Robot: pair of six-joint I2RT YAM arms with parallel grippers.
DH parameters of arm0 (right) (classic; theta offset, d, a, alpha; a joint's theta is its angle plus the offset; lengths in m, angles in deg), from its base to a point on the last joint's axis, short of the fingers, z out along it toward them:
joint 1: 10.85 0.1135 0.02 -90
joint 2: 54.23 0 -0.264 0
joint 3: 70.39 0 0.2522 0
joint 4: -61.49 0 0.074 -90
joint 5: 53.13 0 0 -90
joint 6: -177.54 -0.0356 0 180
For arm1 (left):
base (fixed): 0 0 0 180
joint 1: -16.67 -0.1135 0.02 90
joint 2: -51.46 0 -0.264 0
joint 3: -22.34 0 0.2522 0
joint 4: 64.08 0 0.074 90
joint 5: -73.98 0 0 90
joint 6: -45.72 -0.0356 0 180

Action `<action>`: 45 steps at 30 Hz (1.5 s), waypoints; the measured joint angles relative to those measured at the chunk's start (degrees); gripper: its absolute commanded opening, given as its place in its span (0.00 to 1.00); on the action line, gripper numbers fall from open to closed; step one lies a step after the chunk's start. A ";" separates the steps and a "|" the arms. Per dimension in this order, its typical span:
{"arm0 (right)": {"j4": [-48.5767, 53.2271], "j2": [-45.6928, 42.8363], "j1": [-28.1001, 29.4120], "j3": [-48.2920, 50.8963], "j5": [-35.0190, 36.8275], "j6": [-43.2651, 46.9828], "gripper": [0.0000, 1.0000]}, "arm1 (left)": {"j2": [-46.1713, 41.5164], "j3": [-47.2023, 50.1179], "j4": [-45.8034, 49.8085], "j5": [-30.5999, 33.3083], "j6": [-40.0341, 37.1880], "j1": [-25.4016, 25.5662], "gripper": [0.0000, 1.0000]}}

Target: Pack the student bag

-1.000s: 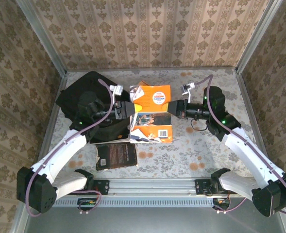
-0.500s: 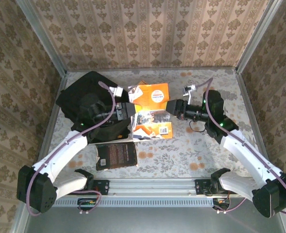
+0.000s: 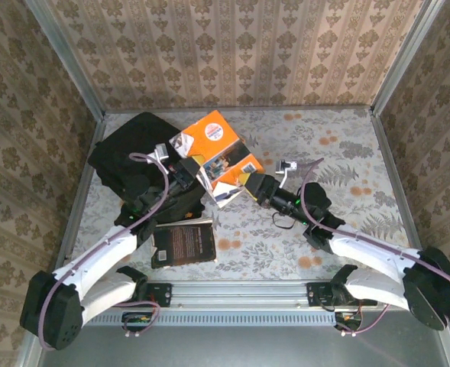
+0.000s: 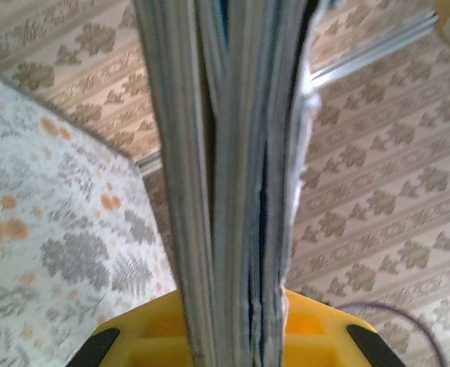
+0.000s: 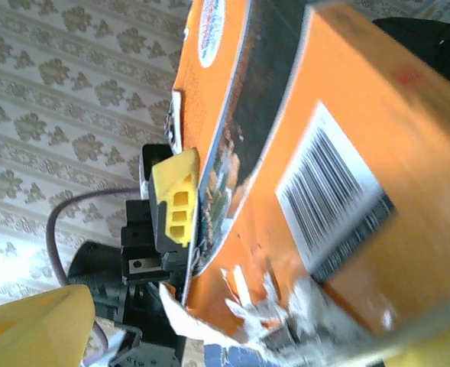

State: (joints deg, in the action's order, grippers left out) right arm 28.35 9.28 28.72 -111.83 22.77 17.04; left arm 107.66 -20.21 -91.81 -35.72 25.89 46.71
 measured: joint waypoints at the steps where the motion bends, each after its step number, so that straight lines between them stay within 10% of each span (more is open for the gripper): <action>1: -1.09 0.81 0.63 0.04 1.40 -0.35 0.94 | -0.26 0.31 -0.76 0.92 0.79 0.00 0.00; 12: -10.62 9.73 4.52 -4.90 8.52 -2.40 0.77 | -1.75 2.75 -2.71 6.29 4.42 2.58 0.00; 23: -13.51 14.01 5.09 -7.37 10.97 -3.61 0.00 | -4.46 3.72 -2.91 9.31 4.44 3.10 0.00; 25: -12.63 13.68 5.29 -7.34 11.37 -2.95 0.00 | -4.87 4.02 -2.38 9.53 4.35 3.26 0.01; 31: -7.80 10.36 5.33 -6.21 12.68 -1.14 0.00 | -7.10 4.02 2.95 8.76 -0.26 3.30 0.63; 39: 15.61 -5.53 2.80 -3.91 18.53 5.20 0.00 | -11.26 -13.77 40.15 11.54 -21.33 1.01 0.69; 45: 28.15 -12.83 -0.92 -1.20 19.74 8.90 0.00 | 3.45 -34.51 63.89 14.32 -42.77 1.42 0.71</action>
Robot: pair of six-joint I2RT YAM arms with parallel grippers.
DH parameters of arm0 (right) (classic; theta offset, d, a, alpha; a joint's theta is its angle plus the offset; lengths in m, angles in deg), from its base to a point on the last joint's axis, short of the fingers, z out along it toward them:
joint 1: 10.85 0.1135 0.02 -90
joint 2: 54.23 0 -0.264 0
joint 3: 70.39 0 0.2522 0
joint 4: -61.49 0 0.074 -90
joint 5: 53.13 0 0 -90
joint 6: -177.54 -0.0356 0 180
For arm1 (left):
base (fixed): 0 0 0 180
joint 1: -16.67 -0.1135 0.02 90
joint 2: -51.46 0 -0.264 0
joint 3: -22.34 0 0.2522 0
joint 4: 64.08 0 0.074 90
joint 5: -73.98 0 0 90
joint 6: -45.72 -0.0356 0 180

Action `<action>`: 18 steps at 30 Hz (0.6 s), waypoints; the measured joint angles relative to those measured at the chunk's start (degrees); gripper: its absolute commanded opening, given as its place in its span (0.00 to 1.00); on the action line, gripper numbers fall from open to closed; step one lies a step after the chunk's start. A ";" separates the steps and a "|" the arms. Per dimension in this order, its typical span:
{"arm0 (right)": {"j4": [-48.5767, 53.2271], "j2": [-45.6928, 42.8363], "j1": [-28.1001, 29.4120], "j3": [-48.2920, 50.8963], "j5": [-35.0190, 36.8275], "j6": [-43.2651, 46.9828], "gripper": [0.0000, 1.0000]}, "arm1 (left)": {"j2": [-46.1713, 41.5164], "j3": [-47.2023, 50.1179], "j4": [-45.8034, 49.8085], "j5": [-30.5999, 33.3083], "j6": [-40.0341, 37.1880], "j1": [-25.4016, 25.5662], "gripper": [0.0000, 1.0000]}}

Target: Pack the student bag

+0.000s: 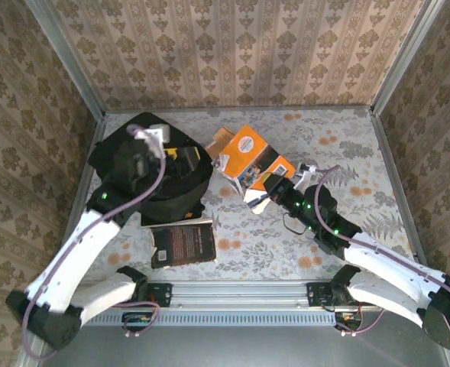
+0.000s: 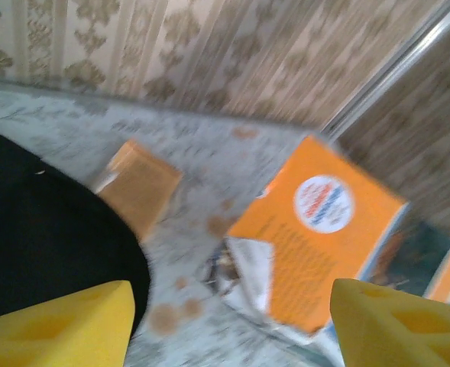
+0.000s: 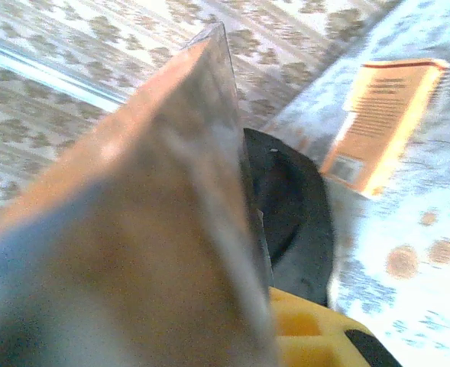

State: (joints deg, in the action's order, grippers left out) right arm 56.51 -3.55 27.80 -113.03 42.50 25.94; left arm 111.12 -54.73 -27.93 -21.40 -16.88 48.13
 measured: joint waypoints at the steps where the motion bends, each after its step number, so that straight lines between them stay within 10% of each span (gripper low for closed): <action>1: 1.29 -0.52 -0.52 0.55 -0.07 0.24 0.00 | 3.06 -2.19 3.17 0.44 -2.71 0.31 0.71; 18: 10.05 -8.94 -13.94 6.93 -8.76 0.13 0.00 | 23.87 -15.87 36.85 9.88 -25.77 5.70 0.80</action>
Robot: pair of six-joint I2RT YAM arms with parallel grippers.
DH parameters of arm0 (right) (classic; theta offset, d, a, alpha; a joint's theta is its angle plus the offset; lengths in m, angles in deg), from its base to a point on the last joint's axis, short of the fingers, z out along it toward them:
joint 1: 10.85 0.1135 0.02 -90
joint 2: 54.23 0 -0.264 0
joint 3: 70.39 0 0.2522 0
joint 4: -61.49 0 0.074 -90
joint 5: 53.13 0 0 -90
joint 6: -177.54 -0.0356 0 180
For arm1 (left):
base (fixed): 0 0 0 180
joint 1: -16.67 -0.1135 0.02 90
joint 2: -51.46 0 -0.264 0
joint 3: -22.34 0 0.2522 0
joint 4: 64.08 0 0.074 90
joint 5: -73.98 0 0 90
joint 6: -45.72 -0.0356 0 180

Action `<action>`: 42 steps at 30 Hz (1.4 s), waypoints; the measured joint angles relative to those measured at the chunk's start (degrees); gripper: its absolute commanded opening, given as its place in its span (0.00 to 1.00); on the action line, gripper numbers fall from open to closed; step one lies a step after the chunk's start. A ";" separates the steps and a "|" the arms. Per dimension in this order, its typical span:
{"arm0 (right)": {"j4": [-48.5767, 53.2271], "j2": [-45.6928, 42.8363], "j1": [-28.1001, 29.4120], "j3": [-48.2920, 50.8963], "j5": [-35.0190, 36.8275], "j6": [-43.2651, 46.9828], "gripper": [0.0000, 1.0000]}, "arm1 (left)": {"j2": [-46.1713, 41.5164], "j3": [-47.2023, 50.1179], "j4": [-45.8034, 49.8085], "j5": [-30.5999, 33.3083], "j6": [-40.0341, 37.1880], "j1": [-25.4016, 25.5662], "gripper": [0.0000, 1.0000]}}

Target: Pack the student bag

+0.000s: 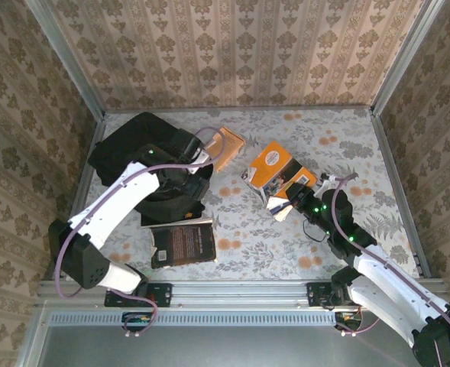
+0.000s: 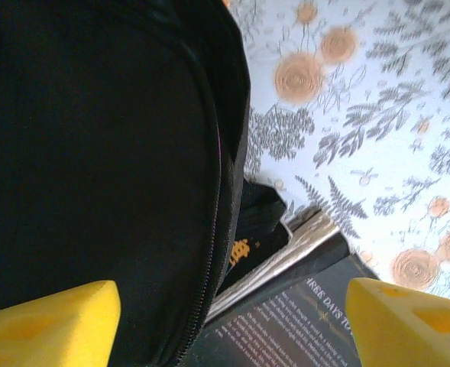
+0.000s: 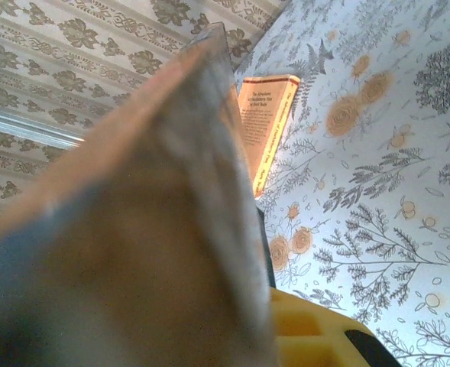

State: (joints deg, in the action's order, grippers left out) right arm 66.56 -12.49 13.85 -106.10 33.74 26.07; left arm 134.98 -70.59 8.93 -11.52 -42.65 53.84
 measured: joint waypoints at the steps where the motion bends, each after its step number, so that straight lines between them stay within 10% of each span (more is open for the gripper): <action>1: 0.00 0.00 -0.31 0.28 -0.50 -0.22 0.00 | 0.85 -0.07 0.83 0.11 -0.35 0.07 0.80; 34: -0.33 3.02 -2.69 2.01 -5.42 -2.99 0.00 | 9.88 -1.27 1.44 11.54 -1.27 -0.50 0.60; 42: -0.50 3.02 -3.13 2.01 -6.12 -3.02 0.00 | 10.49 -1.25 1.20 12.31 -0.94 -0.83 0.14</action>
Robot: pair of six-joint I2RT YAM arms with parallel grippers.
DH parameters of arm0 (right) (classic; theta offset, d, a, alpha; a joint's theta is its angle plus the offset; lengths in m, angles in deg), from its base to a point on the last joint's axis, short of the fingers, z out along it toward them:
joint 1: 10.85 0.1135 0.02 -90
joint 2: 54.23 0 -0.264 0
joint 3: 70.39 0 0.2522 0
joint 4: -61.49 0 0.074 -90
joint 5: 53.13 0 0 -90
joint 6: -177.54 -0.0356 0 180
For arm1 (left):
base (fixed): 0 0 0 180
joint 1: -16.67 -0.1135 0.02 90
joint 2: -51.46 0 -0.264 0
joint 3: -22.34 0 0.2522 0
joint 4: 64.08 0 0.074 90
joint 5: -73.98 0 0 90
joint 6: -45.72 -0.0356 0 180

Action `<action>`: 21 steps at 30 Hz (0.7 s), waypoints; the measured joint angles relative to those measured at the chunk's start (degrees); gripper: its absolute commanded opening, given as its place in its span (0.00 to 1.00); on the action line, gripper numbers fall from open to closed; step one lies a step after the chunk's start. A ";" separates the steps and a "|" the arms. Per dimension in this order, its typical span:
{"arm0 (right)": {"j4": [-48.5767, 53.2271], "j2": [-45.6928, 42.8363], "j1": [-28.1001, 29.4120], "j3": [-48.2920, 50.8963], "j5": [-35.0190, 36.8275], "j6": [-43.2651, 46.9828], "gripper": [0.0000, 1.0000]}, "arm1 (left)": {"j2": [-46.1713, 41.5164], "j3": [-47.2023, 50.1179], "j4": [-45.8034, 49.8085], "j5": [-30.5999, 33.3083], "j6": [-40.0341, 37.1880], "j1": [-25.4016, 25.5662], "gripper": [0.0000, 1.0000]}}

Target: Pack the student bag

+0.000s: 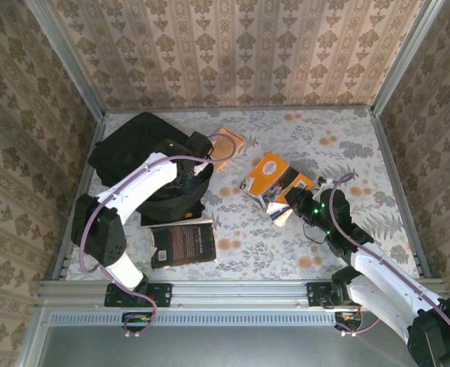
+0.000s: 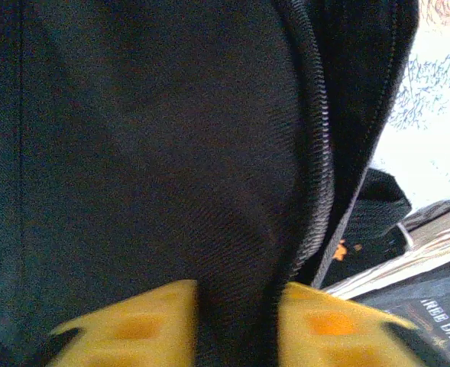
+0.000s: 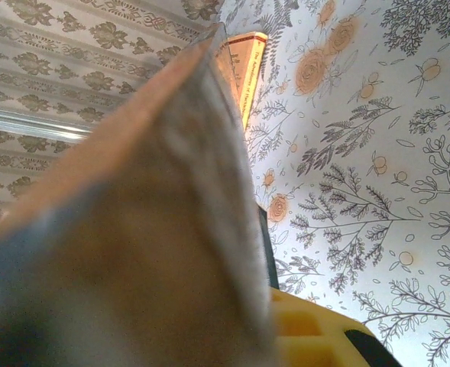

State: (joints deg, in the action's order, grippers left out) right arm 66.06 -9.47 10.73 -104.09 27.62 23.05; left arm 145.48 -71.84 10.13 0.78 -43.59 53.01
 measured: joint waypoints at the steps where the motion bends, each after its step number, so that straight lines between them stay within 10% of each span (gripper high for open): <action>1: -0.28 0.00 -0.02 0.00 -0.26 0.00 0.00 | 0.00 0.00 0.02 0.07 -0.11 -0.15 0.09; 21: -13.22 19.06 11.93 -14.12 -9.60 -0.55 0.00 | -17.14 -2.03 -3.06 3.34 1.31 -3.93 0.00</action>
State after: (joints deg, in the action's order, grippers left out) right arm 52.83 9.59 22.66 -118.21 18.02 22.50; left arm 128.34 -73.87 7.07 4.13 -42.28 49.07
